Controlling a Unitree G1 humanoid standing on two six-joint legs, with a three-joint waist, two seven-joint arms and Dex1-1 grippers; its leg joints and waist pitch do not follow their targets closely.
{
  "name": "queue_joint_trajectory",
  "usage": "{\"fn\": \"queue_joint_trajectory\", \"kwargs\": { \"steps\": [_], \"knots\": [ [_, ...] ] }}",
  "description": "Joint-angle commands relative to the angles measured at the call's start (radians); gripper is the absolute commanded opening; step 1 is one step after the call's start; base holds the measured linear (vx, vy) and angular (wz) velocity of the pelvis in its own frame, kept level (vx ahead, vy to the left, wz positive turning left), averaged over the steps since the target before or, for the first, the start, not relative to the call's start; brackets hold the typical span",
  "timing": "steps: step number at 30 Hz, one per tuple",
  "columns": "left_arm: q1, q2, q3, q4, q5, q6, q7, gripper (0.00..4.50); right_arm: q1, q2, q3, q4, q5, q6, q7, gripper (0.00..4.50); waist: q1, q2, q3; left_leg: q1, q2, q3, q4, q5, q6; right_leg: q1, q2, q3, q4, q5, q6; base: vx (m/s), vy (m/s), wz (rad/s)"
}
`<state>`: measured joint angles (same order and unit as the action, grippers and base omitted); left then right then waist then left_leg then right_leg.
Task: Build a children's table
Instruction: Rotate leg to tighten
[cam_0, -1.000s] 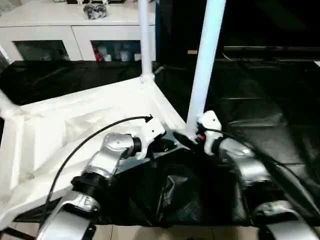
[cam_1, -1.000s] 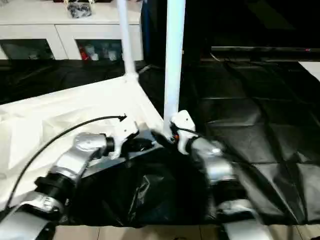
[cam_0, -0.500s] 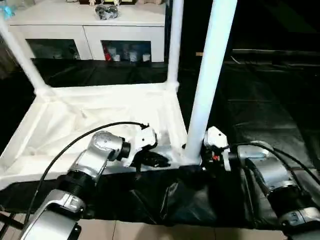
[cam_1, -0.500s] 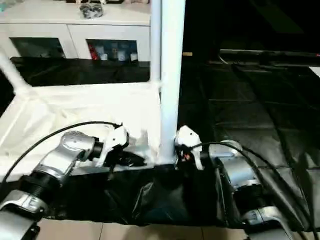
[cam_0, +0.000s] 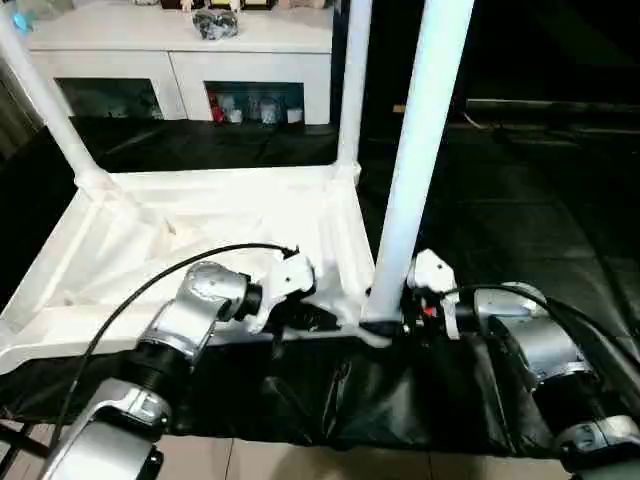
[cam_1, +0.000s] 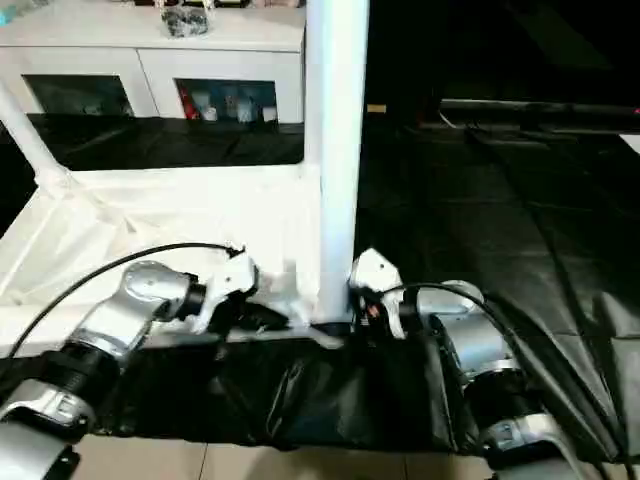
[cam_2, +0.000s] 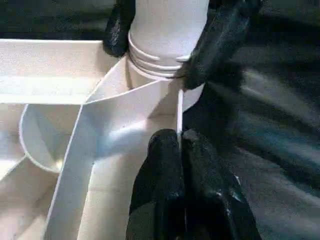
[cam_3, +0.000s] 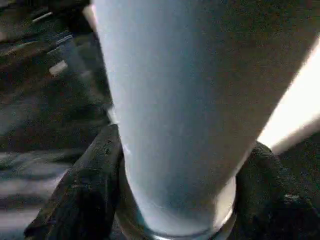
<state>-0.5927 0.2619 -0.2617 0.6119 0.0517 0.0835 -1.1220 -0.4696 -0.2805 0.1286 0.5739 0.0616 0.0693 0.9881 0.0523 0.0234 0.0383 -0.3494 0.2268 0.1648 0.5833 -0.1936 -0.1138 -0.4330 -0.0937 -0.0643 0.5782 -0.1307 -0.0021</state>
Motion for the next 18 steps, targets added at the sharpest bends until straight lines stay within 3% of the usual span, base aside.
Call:
{"fn": "queue_joint_trajectory", "kwargs": {
  "steps": [1, 7, 9, 12, 13, 14, 16, 18],
  "knots": [
    [-0.039, -0.067, -0.002, -0.005, -0.007, 0.009, 0.092, 0.0, -0.004, 0.071, 0.06, 0.031, -0.023, 0.003, -0.061, 2.7, -0.007, -0.013, -0.052, -0.007, -0.021, 0.016, -0.072, -0.289, 0.037, 0.061, -0.021, 0.01, -0.088, -0.542, -0.113, 0.0, 0.0, 0.0],
    [-0.073, -0.156, 0.014, 0.046, 0.017, 0.052, 0.267, 0.0, -0.068, 0.218, -0.042, 0.162, -0.023, 0.035, -0.448, 2.69, -0.035, -0.009, -0.053, -0.009, -0.028, 0.008, -0.069, -0.33, 0.028, 0.054, -0.02, -0.001, -0.103, -0.615, -0.068, 0.0, 0.0, 0.0],
    [-0.082, -0.178, 0.02, 0.06, 0.02, 0.055, 0.311, 0.0, -0.076, 0.251, -0.053, 0.172, -0.021, 0.032, -0.493, 2.69, -0.038, -0.006, -0.054, -0.007, -0.028, 0.01, -0.069, -0.338, 0.04, 0.051, -0.019, 0.0, -0.103, -0.584, -0.084, 0.0, 0.0, 0.0],
    [-0.088, -0.209, 0.033, 0.068, 0.023, 0.059, 0.351, 0.0, -0.084, 0.301, -0.053, 0.182, -0.023, -0.01, -0.501, 2.69, -0.04, -0.008, -0.058, -0.011, -0.025, 0.011, -0.071, -0.323, 0.05, 0.055, -0.02, 0.004, -0.096, -0.515, -0.11, 0.0, 0.0, 0.0],
    [-0.088, -0.211, 0.035, 0.067, 0.022, 0.061, 0.352, 0.0, -0.084, 0.306, -0.053, 0.183, -0.019, -0.016, -0.495, 3.03, -0.041, -0.008, -0.059, -0.013, -0.022, 0.012, -0.072, -0.313, 0.056, 0.057, -0.019, 0.007, -0.09, -0.471, -0.129, 0.0, 0.0, 0.0],
    [-0.087, -0.214, 0.035, 0.063, 0.02, 0.06, 0.348, 0.0, -0.085, 0.314, -0.05, 0.182, -0.016, -0.026, -0.485, 3.03, -0.04, -0.004, -0.059, -0.013, -0.022, 0.012, -0.072, -0.31, 0.057, 0.058, -0.019, 0.008, -0.087, -0.449, -0.139, 0.0, 0.0, 0.0],
    [-0.081, -0.208, 0.034, 0.054, 0.015, 0.058, 0.329, 0.0, -0.078, 0.313, -0.045, 0.167, -0.008, -0.018, -0.447, 3.41, -0.04, -0.007, -0.059, -0.014, -0.021, 0.014, -0.072, -0.306, 0.063, 0.061, -0.018, 0.011, -0.079, -0.398, -0.168, 0.0, 0.0, 0.0],
    [-0.069, -0.192, 0.026, 0.039, 0.005, 0.043, 0.288, 0.0, -0.072, 0.295, -0.032, 0.155, -0.015, -0.025, -0.429, 3.44, -0.04, -0.007, -0.059, -0.014, -0.021, 0.015, -0.071, -0.305, 0.068, 0.062, -0.019, 0.013, -0.078, -0.387, -0.178, 0.0, 0.0, 0.0]
  ]
}}
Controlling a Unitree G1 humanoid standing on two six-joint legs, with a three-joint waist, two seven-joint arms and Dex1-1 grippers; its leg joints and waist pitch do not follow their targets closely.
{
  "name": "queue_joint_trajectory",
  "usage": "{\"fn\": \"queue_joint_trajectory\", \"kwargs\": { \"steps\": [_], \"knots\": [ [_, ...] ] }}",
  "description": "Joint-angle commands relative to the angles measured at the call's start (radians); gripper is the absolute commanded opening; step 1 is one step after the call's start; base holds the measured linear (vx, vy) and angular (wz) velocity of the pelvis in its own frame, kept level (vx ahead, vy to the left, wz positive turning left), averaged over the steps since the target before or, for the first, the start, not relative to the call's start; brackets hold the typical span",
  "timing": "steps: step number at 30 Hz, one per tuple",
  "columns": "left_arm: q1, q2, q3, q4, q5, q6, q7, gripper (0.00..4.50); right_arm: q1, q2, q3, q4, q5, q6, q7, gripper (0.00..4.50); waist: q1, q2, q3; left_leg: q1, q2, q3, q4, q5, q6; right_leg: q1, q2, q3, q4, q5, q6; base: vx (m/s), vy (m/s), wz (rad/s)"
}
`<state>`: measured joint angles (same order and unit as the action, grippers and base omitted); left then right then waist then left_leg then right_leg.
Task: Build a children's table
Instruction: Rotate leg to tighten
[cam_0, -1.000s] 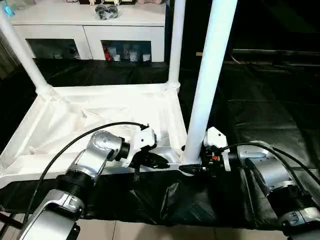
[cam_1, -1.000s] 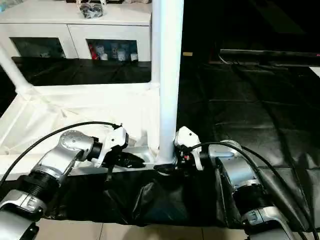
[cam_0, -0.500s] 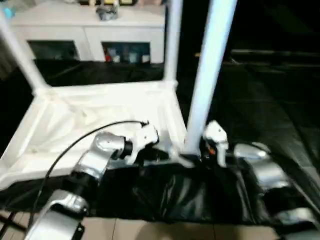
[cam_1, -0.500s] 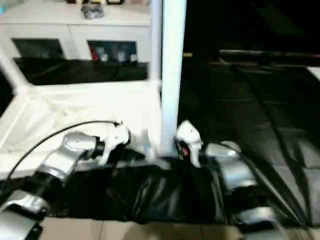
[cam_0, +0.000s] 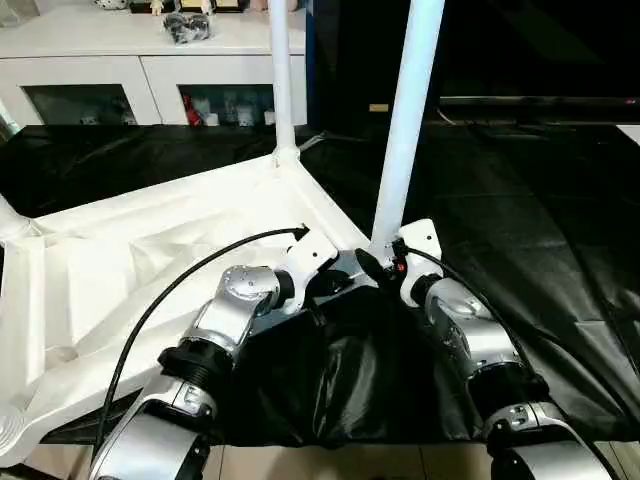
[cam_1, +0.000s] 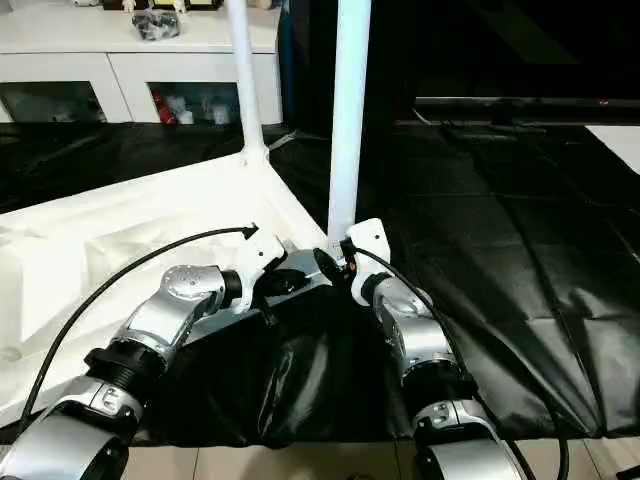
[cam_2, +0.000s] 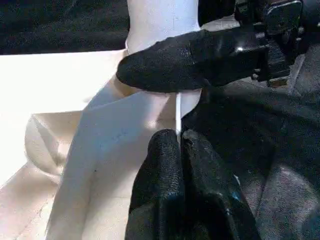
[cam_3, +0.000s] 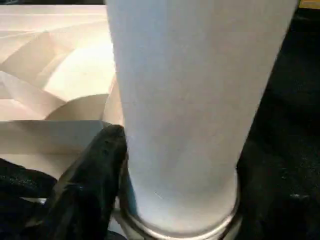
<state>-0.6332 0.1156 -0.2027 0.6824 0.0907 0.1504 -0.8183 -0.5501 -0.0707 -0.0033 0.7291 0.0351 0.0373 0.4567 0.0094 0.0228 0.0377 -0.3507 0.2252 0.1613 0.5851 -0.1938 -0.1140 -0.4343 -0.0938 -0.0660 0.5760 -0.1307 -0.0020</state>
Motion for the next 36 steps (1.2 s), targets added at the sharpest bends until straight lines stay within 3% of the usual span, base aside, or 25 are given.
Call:
{"fn": "queue_joint_trajectory", "kwargs": {
  "steps": [1, 4, 7, 11, 15, 16, 22, 25, 27, 31, 36],
  "knots": [
    [-0.017, -0.032, -0.041, -0.046, -0.041, -0.034, -0.05, 0.0, 0.013, 0.063, 0.112, -0.008, 0.001, 0.0, 0.117, 3.56, 0.004, -0.007, -0.058, -0.012, -0.019, 0.019, -0.073, -0.302, 0.069, 0.064, -0.02, 0.015, -0.076, -0.391, -0.18, 0.0, 0.0, 0.0],
    [0.002, -0.011, -0.051, -0.07, -0.053, -0.043, -0.11, 0.0, 0.016, 0.024, 0.126, -0.013, -0.015, -0.011, 0.158, 3.7, 0.004, -0.005, -0.06, -0.014, -0.019, 0.018, -0.074, -0.289, 0.068, 0.068, -0.021, 0.015, -0.073, -0.377, -0.185, 0.0, 0.0, 0.0],
    [0.025, 0.014, -0.06, -0.103, -0.069, -0.041, -0.183, 0.0, 0.02, -0.026, 0.142, -0.02, -0.025, -0.021, 0.245, 3.7, 0.003, -0.005, -0.064, -0.013, -0.015, 0.022, -0.07, -0.249, 0.085, 0.071, -0.021, 0.019, -0.063, -0.281, -0.228, 0.0, 0.0, 0.0],
    [0.045, 0.064, -0.08, -0.134, -0.075, -0.039, -0.286, 0.0, 0.054, -0.119, 0.191, -0.084, -0.011, -0.016, 0.458, 3.7, 0.007, -0.005, -0.065, -0.013, -0.014, 0.024, -0.067, -0.219, 0.108, 0.074, -0.019, 0.02, -0.056, -0.22, -0.255, 0.0, 0.0, 0.0],
    [0.046, 0.094, -0.087, -0.138, -0.077, -0.03, -0.331, 0.0, 0.09, -0.183, 0.237, -0.16, 0.007, -0.025, 0.598, 3.7, 0.024, -0.008, -0.06, -0.008, -0.01, 0.026, -0.069, -0.236, 0.109, 0.076, -0.019, 0.019, -0.061, -0.273, -0.239, 0.0, 0.0, 0.0],
    [0.049, 0.108, -0.092, -0.145, -0.078, -0.021, -0.36, 0.0, 0.108, -0.215, 0.259, -0.203, 0.024, -0.013, 0.674, 3.7, 0.028, -0.007, -0.058, -0.005, -0.009, 0.028, -0.07, -0.249, 0.108, 0.071, -0.018, 0.02, -0.063, -0.296, -0.234, 0.0, 0.0, 0.0],
    [0.058, 0.137, -0.105, -0.165, -0.088, -0.004, -0.419, 0.0, 0.138, -0.267, 0.3, -0.273, 0.035, 0.025, 0.788, 3.57, 0.037, -0.009, -0.057, -0.008, -0.009, 0.024, -0.073, -0.264, 0.084, 0.07, -0.019, 0.021, -0.066, -0.364, -0.2, 0.0, 0.0, 0.0],
    [0.058, 0.145, -0.109, -0.168, -0.091, -0.002, -0.434, 0.0, 0.144, -0.271, 0.305, -0.279, 0.028, 0.026, 0.798, 3.57, 0.035, -0.009, -0.056, -0.007, -0.011, 0.023, -0.074, -0.28, 0.075, 0.068, -0.02, 0.02, -0.071, -0.399, -0.185, 0.0, 0.0, 0.0],
    [0.058, 0.153, -0.112, -0.173, -0.093, 0.001, -0.447, 0.0, 0.151, -0.278, 0.312, -0.294, 0.031, 0.034, 0.806, 3.31, 0.035, -0.008, -0.056, -0.008, -0.011, 0.022, -0.075, -0.277, 0.072, 0.068, -0.02, 0.021, -0.071, -0.4, -0.182, 0.0, 0.0, 0.0],
    [0.06, 0.157, -0.109, -0.179, -0.093, 0.002, -0.447, 0.0, 0.159, -0.272, 0.316, -0.304, 0.029, 0.039, 0.798, 3.08, 0.035, -0.009, -0.059, -0.009, -0.01, 0.022, -0.073, -0.246, 0.075, 0.071, -0.019, 0.022, -0.064, -0.338, -0.199, 0.0, 0.0, 0.0],
    [0.053, 0.124, -0.08, -0.158, -0.084, -0.009, -0.357, 0.0, 0.156, -0.226, 0.287, -0.271, 0.023, 0.032, 0.714, 2.79, 0.033, -0.009, -0.057, -0.009, -0.013, 0.023, -0.073, -0.263, 0.072, 0.07, -0.018, 0.02, -0.068, -0.367, -0.194, 0.0, 0.0, 0.0]
  ]
}}
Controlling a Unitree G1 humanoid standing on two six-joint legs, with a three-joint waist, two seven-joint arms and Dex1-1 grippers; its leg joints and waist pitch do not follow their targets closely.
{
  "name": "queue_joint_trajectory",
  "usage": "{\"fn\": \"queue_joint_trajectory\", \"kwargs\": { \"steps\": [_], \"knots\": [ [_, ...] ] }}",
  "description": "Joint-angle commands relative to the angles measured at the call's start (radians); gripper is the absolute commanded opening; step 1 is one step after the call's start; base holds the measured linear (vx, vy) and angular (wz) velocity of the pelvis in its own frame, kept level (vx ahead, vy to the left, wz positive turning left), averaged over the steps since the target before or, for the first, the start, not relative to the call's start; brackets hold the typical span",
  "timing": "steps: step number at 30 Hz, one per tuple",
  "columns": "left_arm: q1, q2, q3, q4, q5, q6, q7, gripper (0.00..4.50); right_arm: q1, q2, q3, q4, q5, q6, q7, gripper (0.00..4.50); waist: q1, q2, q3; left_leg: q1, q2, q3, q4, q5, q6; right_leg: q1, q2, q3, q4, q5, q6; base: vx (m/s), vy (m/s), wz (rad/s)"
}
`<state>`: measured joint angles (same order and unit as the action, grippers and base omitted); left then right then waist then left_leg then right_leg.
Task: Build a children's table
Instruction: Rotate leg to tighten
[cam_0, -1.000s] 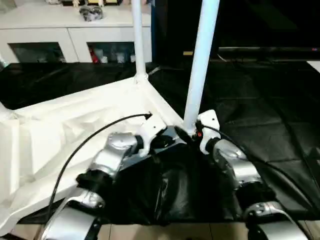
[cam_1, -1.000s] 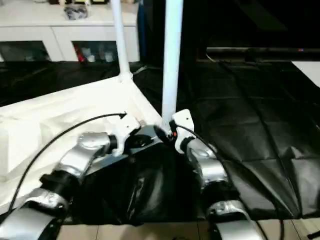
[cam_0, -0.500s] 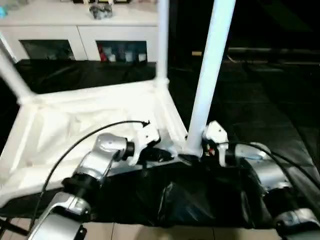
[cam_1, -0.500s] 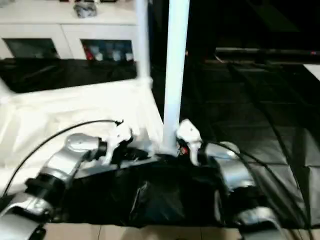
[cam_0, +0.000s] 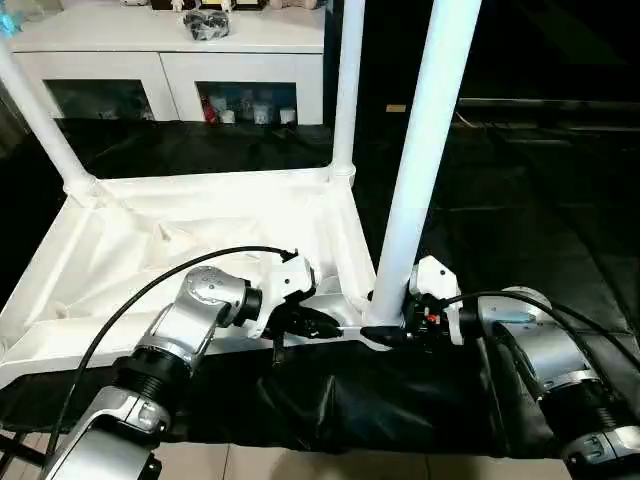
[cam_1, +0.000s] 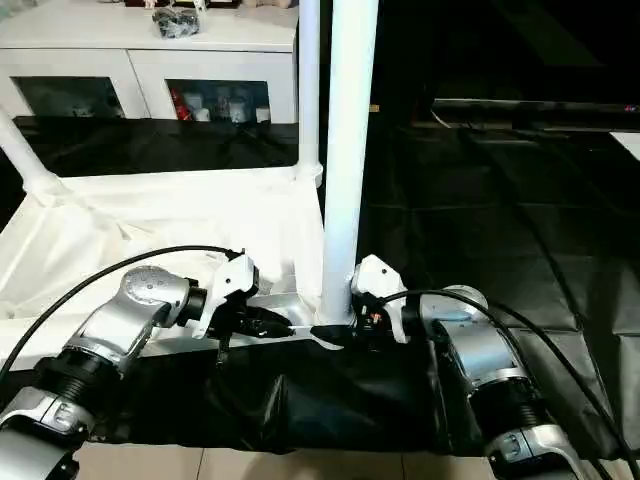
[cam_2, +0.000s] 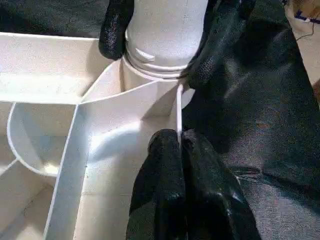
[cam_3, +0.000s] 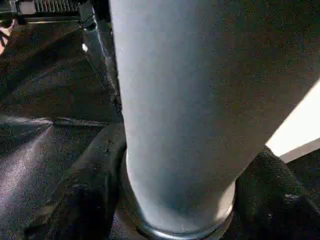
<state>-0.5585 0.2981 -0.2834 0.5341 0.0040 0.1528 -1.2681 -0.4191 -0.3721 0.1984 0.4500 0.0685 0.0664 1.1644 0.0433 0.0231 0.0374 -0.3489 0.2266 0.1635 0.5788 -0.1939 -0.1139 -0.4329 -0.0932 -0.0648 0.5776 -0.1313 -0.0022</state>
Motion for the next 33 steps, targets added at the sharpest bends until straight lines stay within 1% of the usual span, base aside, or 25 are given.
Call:
{"fn": "queue_joint_trajectory", "kwargs": {
  "steps": [1, 2, 4, 6, 7, 8, 9, 10, 11, 12, 13, 14, 15, 16, 17, 18, 21, 22, 23, 26, 27, 28, 29, 31, 33],
  "knots": [
    [-0.027, -0.08, 0.013, 0.004, 0.006, -0.017, 0.142, 0.0, 0.018, 0.107, 0.064, 0.04, -0.018, -0.003, -0.063, 2.74, -0.003, -0.012, -0.055, -0.009, -0.015, 0.022, -0.066, -0.276, 0.068, 0.065, -0.019, 0.018, -0.074, -0.402, -0.181, 0.0, 0.0, 0.0],
    [-0.028, -0.081, 0.013, 0.005, 0.007, -0.018, 0.145, 0.0, 0.017, 0.109, 0.062, 0.043, -0.019, -0.004, -0.068, 2.71, -0.005, -0.011, -0.054, -0.009, -0.017, 0.021, -0.066, -0.282, 0.064, 0.063, -0.02, 0.018, -0.077, -0.424, -0.174, 0.0, 0.0, 0.0],
    [-0.036, -0.107, 0.021, 0.019, 0.01, -0.02, 0.201, 0.0, 0.007, 0.151, 0.036, 0.081, -0.029, -0.01, -0.167, 2.7, -0.01, -0.013, -0.051, -0.008, -0.021, 0.018, -0.067, -0.305, 0.05, 0.061, -0.02, 0.011, -0.089, -0.533, -0.125, 0.0, 0.0, 0.0],
    [-0.044, -0.135, 0.023, 0.028, 0.017, -0.017, 0.252, 0.0, -0.006, 0.197, 0.009, 0.12, -0.039, -0.004, -0.278, 2.69, -0.017, -0.014, -0.047, -0.005, -0.025, 0.016, -0.065, -0.333, 0.045, 0.053, -0.018, 0.005, -0.102, -0.612, -0.088, 0.0, 0.0, 0.0],
    [-0.049, -0.151, 0.026, 0.034, 0.024, -0.019, 0.285, 0.0, -0.015, 0.22, -0.004, 0.141, -0.042, 0.001, -0.331, 2.69, -0.022, -0.012, -0.046, -0.008, -0.027, 0.012, -0.066, -0.344, 0.039, 0.053, -0.019, -0.001, -0.107, -0.649, -0.066, 0.0, 0.0, 0.0],
    [-0.049, -0.151, 0.026, 0.034, 0.024, -0.019, 0.285, 0.0, -0.015, 0.22, -0.004, 0.141, -0.042, 0.001, -0.331, 2.69, -0.026, -0.011, -0.045, -0.009, -0.028, 0.011, -0.065, -0.354, 0.036, 0.052, -0.018, -0.004, -0.11, -0.665, -0.055, 0.0, 0.0, 0.0],
    [-0.061, -0.185, 0.033, 0.052, 0.037, -0.015, 0.355, 0.0, -0.04, 0.27, -0.035, 0.192, -0.057, 0.009, -0.47, 2.69, -0.029, -0.008, -0.045, -0.007, -0.03, 0.008, -0.063, -0.373, 0.035, 0.05, -0.019, -0.011, -0.118, -0.695, -0.035, 0.0, 0.0, 0.0],
    [-0.066, -0.2, 0.037, 0.06, 0.042, -0.012, 0.386, 0.0, -0.053, 0.291, -0.05, 0.214, -0.061, 0.016, -0.532, 2.68, -0.04, -0.003, -0.042, -0.003, -0.032, 0.005, -0.062, -0.399, 0.03, 0.044, -0.017, -0.02, -0.126, -0.714, -0.026, 0.0, 0.0, 0.0],
    [-0.074, -0.222, 0.042, 0.073, 0.051, -0.009, 0.43, 0.0, -0.071, 0.323, -0.074, 0.248, -0.07, 0.022, -0.622, 2.68, -0.046, -0.003, -0.045, -0.003, -0.033, 0.002, -0.061, -0.406, 0.026, 0.048, -0.016, -0.025, -0.127, -0.71, -0.024, 0.0, 0.0, 0.0],
    [-0.074, -0.222, 0.042, 0.073, 0.051, -0.009, 0.43, 0.0, -0.071, 0.323, -0.074, 0.248, -0.07, 0.022, -0.622, 2.68, -0.057, 0.001, -0.047, -0.006, -0.031, -0.003, -0.066, -0.414, 0.028, 0.058, -0.019, -0.032, -0.13, -0.682, -0.028, 0.0, 0.0, 0.0],
    [-0.079, -0.238, 0.045, 0.079, 0.056, -0.007, 0.457, 0.0, -0.086, 0.347, -0.093, 0.27, -0.065, 0.033, -0.671, 2.68, -0.06, 0.01, -0.05, -0.009, -0.023, -0.009, -0.073, -0.422, 0.04, 0.069, -0.024, -0.038, -0.128, -0.63, -0.045, 0.0, 0.0, 0.0],
    [-0.08, -0.248, 0.048, 0.082, 0.058, -0.004, 0.473, 0.0, -0.093, 0.362, -0.103, 0.281, -0.059, 0.035, -0.689, 2.68, -0.064, 0.011, -0.048, -0.007, -0.02, -0.011, -0.077, -0.431, 0.046, 0.068, -0.024, -0.04, -0.13, -0.603, -0.057, 0.0, 0.0, 0.0],
    [-0.082, -0.27, 0.049, 0.086, 0.062, 0.0, 0.498, 0.0, -0.107, 0.396, -0.112, 0.295, -0.051, 0.031, -0.702, 2.68, -0.071, 0.015, -0.042, -0.001, -0.015, -0.013, -0.083, -0.475, 0.051, 0.066, -0.022, -0.045, -0.134, -0.575, -0.078, 0.0, 0.0, 0.0],
    [-0.081, -0.273, 0.047, 0.085, 0.063, 0.0, 0.499, 0.0, -0.108, 0.402, -0.1, 0.29, -0.057, 0.02, -0.688, 2.68, -0.078, 0.017, -0.038, 0.011, -0.017, -0.012, -0.081, -0.521, 0.051, 0.062, -0.021, -0.052, -0.144, -0.58, -0.084, 0.0, 0.0, 0.0],
    [-0.081, -0.273, 0.046, 0.085, 0.062, -0.001, 0.498, 0.0, -0.107, 0.402, -0.099, 0.289, -0.057, 0.018, -0.684, 2.68, -0.081, 0.013, -0.037, 0.012, -0.02, -0.012, -0.078, -0.532, 0.054, 0.062, -0.022, -0.055, -0.146, -0.594, -0.081, 0.0, 0.0, 0.0],
    [-0.076, -0.274, 0.042, 0.078, 0.058, -0.003, 0.479, 0.0, -0.103, 0.403, -0.082, 0.275, -0.054, -0.007, -0.634, 3.23, -0.082, 0.013, -0.041, 0.014, -0.023, -0.011, -0.075, -0.524, 0.059, 0.064, -0.027, -0.053, -0.145, -0.601, -0.081, 0.0, 0.0, 0.0],
    [-0.072, -0.269, 0.042, 0.074, 0.054, -0.01, 0.462, 0.0, -0.1, 0.395, -0.077, 0.266, -0.043, -0.015, -0.592, 3.47, -0.083, 0.014, -0.043, 0.005, -0.018, -0.011, -0.081, -0.506, 0.067, 0.071, -0.032, -0.055, -0.137, -0.565, -0.096, 0.0, 0.0, 0.0],
    [-0.07, -0.258, 0.044, 0.072, 0.049, -0.022, 0.442, 0.0, -0.1, 0.377, -0.077, 0.265, -0.037, -0.015, -0.562, 3.59, -0.083, 0.012, -0.041, 0.001, -0.017, -0.011, -0.083, -0.506, 0.066, 0.072, -0.035, -0.054, -0.134, -0.558, -0.101, 0.0, 0.0, 0.0],
    [-0.069, -0.253, 0.045, 0.071, 0.046, -0.027, 0.433, 0.0, -0.101, 0.369, -0.076, 0.264, -0.035, -0.016, -0.552, 3.73, -0.082, 0.012, -0.042, 0.004, -0.017, -0.01, -0.082, -0.506, 0.066, 0.072, -0.036, -0.053, -0.134, -0.559, -0.103, 0.0, 0.0, 0.0],
    [-0.059, -0.228, 0.042, 0.056, 0.035, -0.035, 0.387, 0.0, -0.1, 0.323, -0.068, 0.248, -0.039, -0.025, -0.503, 3.88, -0.078, 0.009, -0.046, -0.002, -0.015, -0.007, -0.082, -0.465, 0.074, 0.074, -0.041, -0.044, -0.125, -0.522, -0.127, 0.0, 0.0, 0.0],
    [-0.056, -0.222, 0.041, 0.051, 0.033, -0.038, 0.375, 0.0, -0.1, 0.313, -0.066, 0.245, -0.044, -0.031, -0.494, 3.95, -0.074, 0.009, -0.048, -0.004, -0.015, -0.005, -0.082, -0.44, 0.076, 0.075, -0.042, -0.039, -0.12, -0.495, -0.143, 0.0, 0.0, 0.0],
    [-0.049, -0.209, 0.04, 0.04, 0.024, -0.039, 0.346, 0.0, -0.099, 0.288, -0.064, 0.236, -0.042, -0.033, -0.452, 3.95, -0.07, 0.005, -0.047, -0.004, -0.014, -0.002, -0.08, -0.423, 0.078, 0.071, -0.042, -0.034, -0.116, -0.481, -0.157, 0.0, 0.0, 0.0],
    [-0.041, -0.193, 0.036, 0.026, 0.013, -0.036, 0.31, 0.0, -0.096, 0.261, -0.061, 0.224, -0.038, -0.035, -0.405, 3.95, -0.067, 0.005, -0.049, -0.004, -0.015, -0.001, -0.079, -0.413, 0.079, 0.073, -0.041, -0.032, -0.111, -0.469, -0.164, 0.0, 0.0, 0.0],
    [-0.032, -0.172, 0.031, 0.01, 0.005, -0.033, 0.265, 0.0, -0.092, 0.226, -0.054, 0.209, -0.029, -0.036, -0.332, 3.95, -0.056, 0.0, -0.055, -0.012, -0.013, 0.006, -0.074, -0.345, 0.099, 0.078, -0.041, -0.02, -0.095, -0.382, -0.201, 0.0, 0.0, 0.0],
    [-0.024, -0.155, 0.026, 0.001, 0.002, -0.031, 0.226, 0.0, -0.086, 0.193, -0.044, 0.198, -0.029, -0.041, -0.264, 3.95, -0.049, -0.001, -0.058, -0.009, -0.012, 0.011, -0.069, -0.3, 0.112, 0.075, -0.039, -0.014, -0.085, -0.328, -0.228, 0.058, -0.042, 0.12]
  ]
}}
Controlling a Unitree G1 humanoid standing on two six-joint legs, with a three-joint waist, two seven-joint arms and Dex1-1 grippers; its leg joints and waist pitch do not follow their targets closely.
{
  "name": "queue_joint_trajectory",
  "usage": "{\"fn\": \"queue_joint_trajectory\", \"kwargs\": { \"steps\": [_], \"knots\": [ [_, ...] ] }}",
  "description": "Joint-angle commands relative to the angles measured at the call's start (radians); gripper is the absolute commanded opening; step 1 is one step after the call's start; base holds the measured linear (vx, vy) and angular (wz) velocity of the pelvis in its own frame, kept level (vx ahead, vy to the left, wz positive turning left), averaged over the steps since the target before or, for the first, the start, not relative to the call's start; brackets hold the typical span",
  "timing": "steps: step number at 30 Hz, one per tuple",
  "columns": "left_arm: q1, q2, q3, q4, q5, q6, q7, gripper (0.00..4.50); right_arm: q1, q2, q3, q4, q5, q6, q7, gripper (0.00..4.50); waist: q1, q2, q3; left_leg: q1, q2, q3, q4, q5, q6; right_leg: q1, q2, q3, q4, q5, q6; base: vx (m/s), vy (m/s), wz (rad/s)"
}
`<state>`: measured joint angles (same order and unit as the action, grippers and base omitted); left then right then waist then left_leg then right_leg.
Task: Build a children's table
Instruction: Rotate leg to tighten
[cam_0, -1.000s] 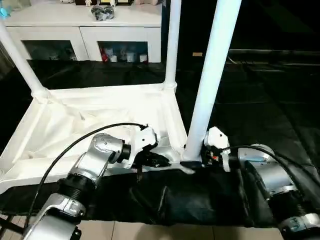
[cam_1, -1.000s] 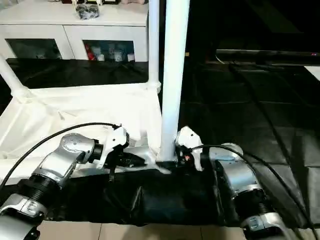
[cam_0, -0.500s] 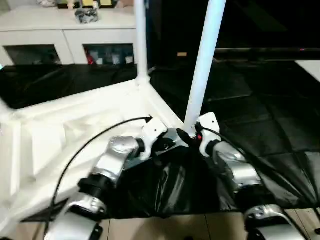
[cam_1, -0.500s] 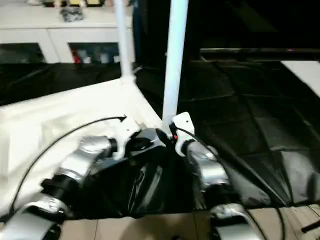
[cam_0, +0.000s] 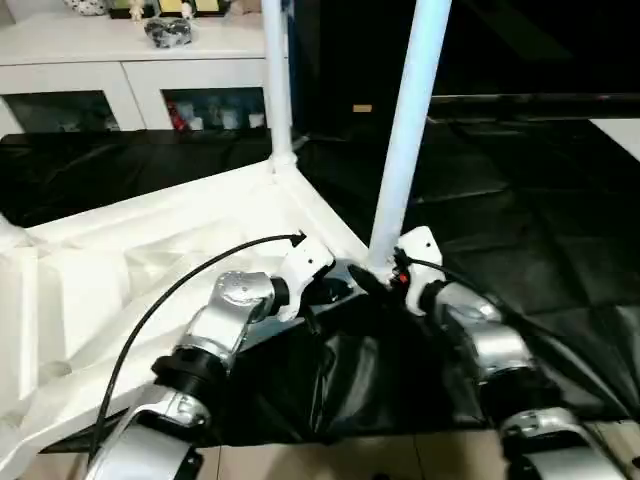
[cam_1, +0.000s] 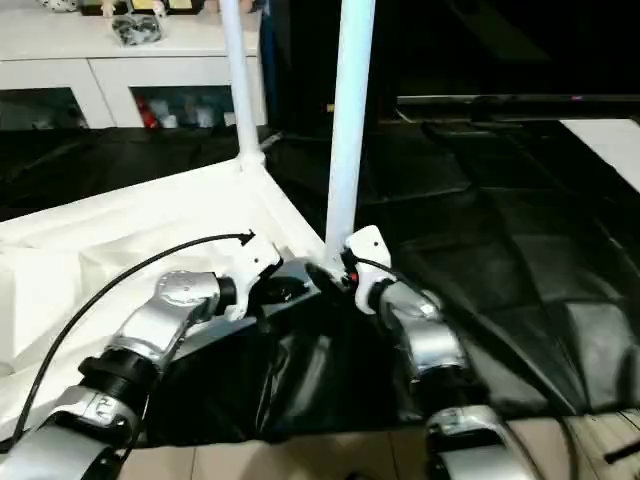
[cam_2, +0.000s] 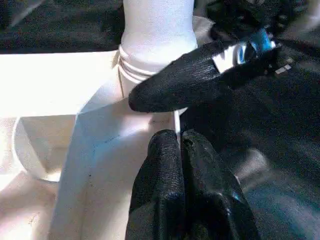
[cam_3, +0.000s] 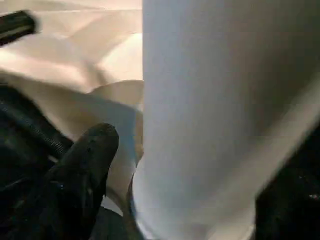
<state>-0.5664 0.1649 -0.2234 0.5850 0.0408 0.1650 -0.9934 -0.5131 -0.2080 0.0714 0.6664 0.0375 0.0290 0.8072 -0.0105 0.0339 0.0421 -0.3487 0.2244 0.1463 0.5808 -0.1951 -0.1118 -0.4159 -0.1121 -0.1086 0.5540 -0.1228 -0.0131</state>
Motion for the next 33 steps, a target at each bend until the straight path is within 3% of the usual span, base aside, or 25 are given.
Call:
{"fn": "queue_joint_trajectory", "kwargs": {
  "steps": [1, 3, 4, 6, 8, 11, 12, 13, 18, 19, 23, 29, 33],
  "knots": [
    [-0.014, -0.018, -0.034, -0.052, -0.036, -0.042, -0.056, 0.0, 0.01, 0.023, 0.086, -0.02, 0.003, -0.002, 0.108, 3.95, 0.01, -0.015, -0.066, -0.008, -0.011, 0.033, -0.064, -0.263, 0.121, 0.056, -0.018, 0.035, -0.053, -0.296, -0.235, 0.06, -0.045, 0.14],
    [-0.008, -0.006, -0.038, -0.058, -0.037, -0.039, -0.084, 0.0, 0.017, 0.003, 0.096, -0.029, 0.005, 0.005, 0.166, 3.95, 0.02, -0.017, -0.067, -0.011, -0.011, 0.037, -0.061, -0.223, 0.136, 0.058, -0.015, 0.04, -0.043, -0.269, -0.247, 0.055, -0.044, 0.09],
    [0.002, 0.023, -0.045, -0.074, -0.047, -0.033, -0.141, 0.0, 0.036, -0.042, 0.132, -0.052, 0.007, 0.005, 0.277, 3.95, 0.023, -0.027, -0.072, -0.02, -0.012, 0.036, -0.059, -0.173, 0.143, 0.067, -0.015, 0.041, -0.033, -0.226, -0.251, 0.05, -0.042, 0.05],
    [0.006, 0.045, -0.047, -0.084, -0.055, -0.025, -0.174, 0.0, 0.046, -0.07, 0.154, -0.068, 0.015, 0.001, 0.349, 3.95, 0.033, -0.018, -0.07, -0.02, -0.009, 0.037, -0.055, -0.144, 0.159, 0.064, -0.013, 0.042, -0.025, -0.181, -0.266, 0.0, 0.0, 0.0],
    [0.008, 0.056, -0.047, -0.089, -0.059, -0.021, -0.187, 0.0, 0.049, -0.079, 0.16, -0.075, 0.022, 0.004, 0.375, 3.95, 0.04, -0.016, -0.07, -0.018, -0.007, 0.039, -0.054, -0.14, 0.16, 0.065, -0.013, 0.042, -0.022, -0.177, -0.268, 0.0, 0.0, 0.0],
    [0.017, 0.095, -0.051, -0.11, -0.072, 0.002, -0.239, 0.0, 0.052, -0.099, 0.176, -0.094, 0.033, 0.01, 0.447, 3.79, 0.049, -0.015, -0.064, -0.014, -0.003, 0.039, -0.061, -0.185, 0.133, 0.061, -0.011, 0.042, -0.028, -0.247, -0.25, 0.0, 0.0, 0.0],
    [0.02, 0.11, -0.054, -0.117, -0.076, 0.008, -0.264, 0.0, 0.051, -0.104, 0.179, -0.097, 0.036, 0.016, 0.473, 3.79, 0.046, -0.038, -0.063, -0.015, -0.004, 0.041, -0.062, -0.206, 0.123, 0.059, -0.009, 0.042, -0.033, -0.286, -0.234, 0.0, 0.0, 0.0],
    [0.021, 0.114, -0.055, -0.119, -0.077, 0.011, -0.27, 0.0, 0.051, -0.105, 0.18, -0.098, 0.037, 0.017, 0.48, 3.67, 0.052, -0.026, -0.062, -0.012, -0.004, 0.038, -0.065, -0.22, 0.11, 0.058, -0.013, 0.043, -0.033, -0.331, -0.22, 0.0, 0.0, 0.0],
    [0.025, 0.147, -0.065, -0.131, -0.085, 0.027, -0.316, 0.0, 0.047, -0.118, 0.197, -0.104, 0.037, 0.024, 0.523, 3.27, 0.048, -0.029, -0.06, -0.011, -0.003, 0.036, -0.07, -0.25, 0.081, 0.055, -0.012, 0.045, -0.037, -0.361, -0.198, 0.0, 0.0, 0.0],
    [0.026, 0.163, -0.07, -0.136, -0.089, 0.038, -0.339, 0.0, 0.05, -0.124, 0.211, -0.112, 0.032, 0.022, 0.546, 3.14, 0.047, -0.038, -0.061, -0.012, -0.004, 0.037, -0.068, -0.25, 0.081, 0.055, -0.012, 0.046, -0.038, -0.358, -0.197, 0.0, 0.0, 0.0],
    [0.025, 0.172, -0.068, -0.137, -0.086, 0.042, -0.343, 0.0, 0.054, -0.126, 0.224, -0.115, 0.022, 0.014, 0.555, 2.83, 0.049, -0.036, -0.063, -0.012, -0.004, 0.037, -0.067, -0.225, 0.084, 0.055, -0.013, 0.048, -0.034, -0.33, -0.204, 0.0, 0.0, 0.0],
    [0.021, 0.143, -0.047, -0.127, -0.079, 0.029, -0.268, 0.0, 0.054, -0.089, 0.195, -0.102, 0.027, 0.014, 0.488, 2.65, 0.048, -0.036, -0.063, -0.014, -0.005, 0.038, -0.065, -0.214, 0.085, 0.057, -0.013, 0.048, -0.033, -0.328, -0.205, 0.0, 0.0, 0.0],
    [0.012, 0.088, -0.03, -0.119, -0.074, 0.028, -0.158, 0.0, 0.051, -0.017, 0.139, -0.072, 0.041, 0.017, 0.331, 2.65, 0.043, -0.038, -0.057, -0.011, -0.009, 0.035, -0.069, -0.263, 0.06, 0.051, -0.013, 0.045, -0.047, -0.442, -0.163, 0.0, 0.0, 0.0]
  ]
}}
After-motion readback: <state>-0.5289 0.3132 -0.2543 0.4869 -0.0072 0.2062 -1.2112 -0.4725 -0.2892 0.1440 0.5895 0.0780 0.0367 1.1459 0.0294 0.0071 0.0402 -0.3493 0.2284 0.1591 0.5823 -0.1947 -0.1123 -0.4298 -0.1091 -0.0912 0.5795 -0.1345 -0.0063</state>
